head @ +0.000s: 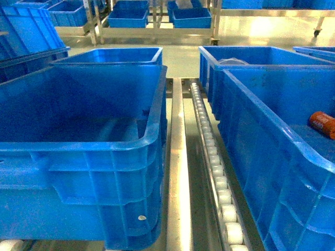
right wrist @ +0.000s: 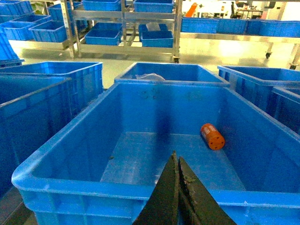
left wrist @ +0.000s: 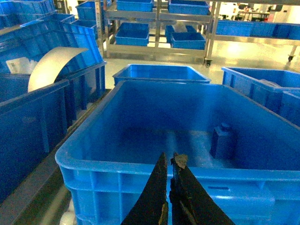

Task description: Sort blue parts and orange caps into right shelf containers

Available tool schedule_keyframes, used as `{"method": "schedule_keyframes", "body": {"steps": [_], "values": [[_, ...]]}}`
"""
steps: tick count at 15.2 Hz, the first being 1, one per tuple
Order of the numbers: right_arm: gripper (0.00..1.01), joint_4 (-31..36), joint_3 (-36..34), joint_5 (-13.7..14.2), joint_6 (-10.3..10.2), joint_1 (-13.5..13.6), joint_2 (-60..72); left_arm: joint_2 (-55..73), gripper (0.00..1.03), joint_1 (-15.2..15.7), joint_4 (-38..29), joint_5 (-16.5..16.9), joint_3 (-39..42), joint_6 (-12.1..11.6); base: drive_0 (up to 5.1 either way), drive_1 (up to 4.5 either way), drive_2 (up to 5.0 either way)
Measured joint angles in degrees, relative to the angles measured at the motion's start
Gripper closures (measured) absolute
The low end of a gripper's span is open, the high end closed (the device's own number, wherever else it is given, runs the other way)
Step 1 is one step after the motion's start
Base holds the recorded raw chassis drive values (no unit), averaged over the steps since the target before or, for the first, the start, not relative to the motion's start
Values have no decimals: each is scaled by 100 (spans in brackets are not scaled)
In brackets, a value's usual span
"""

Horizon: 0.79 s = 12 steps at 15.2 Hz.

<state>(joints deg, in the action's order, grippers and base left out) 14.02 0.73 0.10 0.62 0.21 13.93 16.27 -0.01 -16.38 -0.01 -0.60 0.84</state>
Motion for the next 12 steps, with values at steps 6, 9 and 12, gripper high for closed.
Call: {"method": "schedule_keyframes", "body": {"steps": [6, 9, 12], "values": [[100, -444, 0, 2, 0, 0, -431, -501, 101, 0, 516, 0, 0, 0, 0, 0, 0], [100, -1001, 2, 2, 0, 0, -778, -568, 101, 0, 577, 2, 0, 0, 0, 0, 0], [100, -1464, 2, -11, 0, -2, -1270, -643, 101, 0, 651, -13, 0, 0, 0, 0, 0]]}}
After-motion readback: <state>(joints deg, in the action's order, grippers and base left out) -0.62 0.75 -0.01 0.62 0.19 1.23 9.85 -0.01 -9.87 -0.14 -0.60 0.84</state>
